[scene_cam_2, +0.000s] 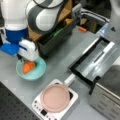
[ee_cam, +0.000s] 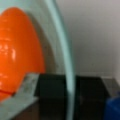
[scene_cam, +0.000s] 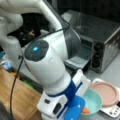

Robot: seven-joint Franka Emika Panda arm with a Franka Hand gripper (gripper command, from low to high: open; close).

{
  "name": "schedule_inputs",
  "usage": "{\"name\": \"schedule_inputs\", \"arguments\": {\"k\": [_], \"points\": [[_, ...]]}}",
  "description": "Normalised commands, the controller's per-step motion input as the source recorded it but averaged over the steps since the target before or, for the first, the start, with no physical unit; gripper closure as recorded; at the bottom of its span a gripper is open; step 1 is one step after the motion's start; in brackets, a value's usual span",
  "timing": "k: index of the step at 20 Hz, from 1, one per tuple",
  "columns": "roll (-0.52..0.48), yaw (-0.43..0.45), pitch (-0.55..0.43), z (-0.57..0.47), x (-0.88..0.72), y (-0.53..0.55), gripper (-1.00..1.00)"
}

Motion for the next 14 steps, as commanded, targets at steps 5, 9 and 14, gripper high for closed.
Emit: {"name": "schedule_inputs", "arguments": {"k": [5,9,14], "points": [[0.033,0.063,0.250,0.08,0.45,-0.23,1.00],[0.035,0.062,0.229,0.10,0.40,-0.19,1.00],[0.025,0.053,0.220,0.12,0.34,-0.20,1.00]]}}
